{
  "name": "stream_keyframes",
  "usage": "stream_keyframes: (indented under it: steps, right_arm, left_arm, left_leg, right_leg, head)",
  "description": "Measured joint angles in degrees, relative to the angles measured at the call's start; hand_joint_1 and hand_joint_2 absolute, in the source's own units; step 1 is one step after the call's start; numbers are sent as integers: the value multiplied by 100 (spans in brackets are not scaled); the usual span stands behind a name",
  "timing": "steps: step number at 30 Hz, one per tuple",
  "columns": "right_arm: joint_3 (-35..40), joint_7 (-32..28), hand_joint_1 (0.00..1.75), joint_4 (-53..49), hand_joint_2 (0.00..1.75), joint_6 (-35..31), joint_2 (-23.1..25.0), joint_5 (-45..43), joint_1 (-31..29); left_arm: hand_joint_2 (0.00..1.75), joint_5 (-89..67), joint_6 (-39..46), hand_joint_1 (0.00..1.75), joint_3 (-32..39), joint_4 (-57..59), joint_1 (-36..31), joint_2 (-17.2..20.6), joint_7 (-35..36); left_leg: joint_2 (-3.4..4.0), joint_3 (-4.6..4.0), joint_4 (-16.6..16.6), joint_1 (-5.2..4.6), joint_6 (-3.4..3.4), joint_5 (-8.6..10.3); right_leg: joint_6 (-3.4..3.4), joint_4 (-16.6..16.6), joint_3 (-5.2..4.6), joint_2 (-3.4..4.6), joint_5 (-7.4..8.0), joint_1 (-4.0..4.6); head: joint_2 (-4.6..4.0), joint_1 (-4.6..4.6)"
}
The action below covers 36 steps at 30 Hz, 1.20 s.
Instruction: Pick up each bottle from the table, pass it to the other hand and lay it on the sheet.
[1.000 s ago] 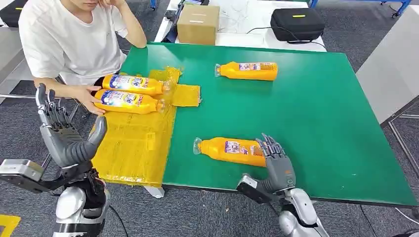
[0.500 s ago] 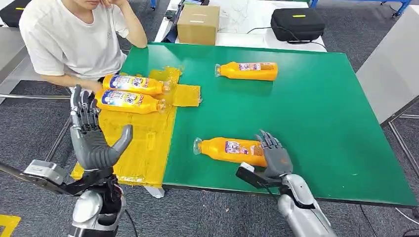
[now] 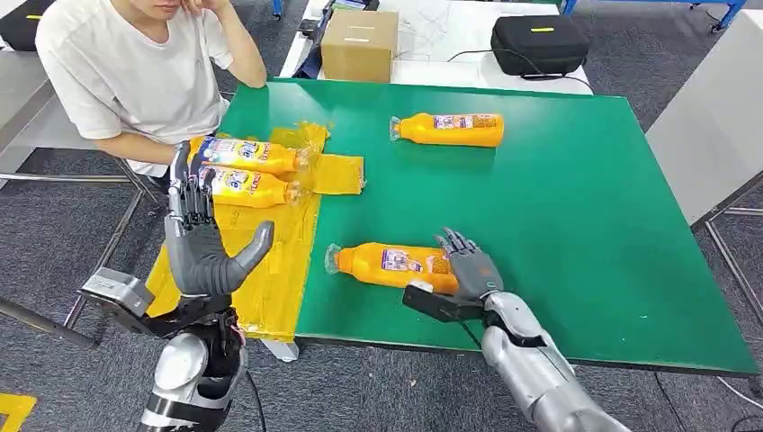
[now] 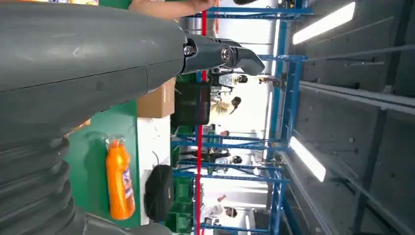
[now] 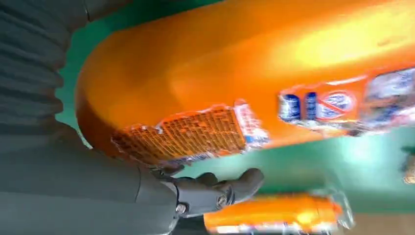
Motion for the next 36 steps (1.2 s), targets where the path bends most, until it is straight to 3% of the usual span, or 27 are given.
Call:
stream_keyframes:
  steps: [2,6,7,8,13,19,28,36]
  right_arm:
    - [142,133,0,177,175,391,-11,-4,-230]
    - [295,148,0,380,175,515,-33,-48,-401]
    - [317,148,131,413,175,524,-33,-55,-425]
    - [345,170,175,452,175,560,-35,-79,-449]
    - [492,216,175,756,175,1112,-72,-354,-658]
    - [625,147,175,1049,175,1333,-77,-611,-844]
    - [346,-1158,175,857,175,179,-9,-1920,-314]
    - [-272,-1833,175,248,175,-145,182,-2906,407]
  left_arm:
    - [175,-24,11,0,-17,61,-43,4,20]
    - [175,-26,15,0,-26,140,-82,11,22]
    - [175,-28,15,0,-26,153,-82,11,22]
    - [175,-28,17,0,-26,162,-83,11,22]
    - [175,-37,13,0,-103,319,-218,22,24]
    - [175,-90,-7,0,-218,542,-397,30,35]
    - [175,-107,11,0,-247,500,-332,94,39]
    - [175,-135,112,0,-243,424,-188,103,66]
  left_leg:
    - [14,17,0,0,0,-3]
    - [13,28,0,-1,0,-3]
    - [13,29,0,-1,0,-3]
    - [13,31,0,-1,0,-3]
    - [13,61,0,0,0,-3]
    - [14,93,0,0,1,-5]
    - [7,82,0,0,-2,-8]
    - [1,40,-1,3,-2,-7]
  right_leg:
    - [0,-2,11,15,0,0]
    - [0,-3,25,13,0,-1]
    - [0,-4,25,13,0,-1]
    - [0,-4,26,14,1,-1]
    - [-1,-5,53,14,2,0]
    - [-1,-7,81,13,2,-1]
    - [2,-4,80,12,1,1]
    - [1,-3,45,9,0,3]
  head:
    - [0,0]
    - [0,0]
    - [0,0]
    - [0,0]
    - [0,2]
    - [0,0]
    - [0,0]
    - [0,-2]
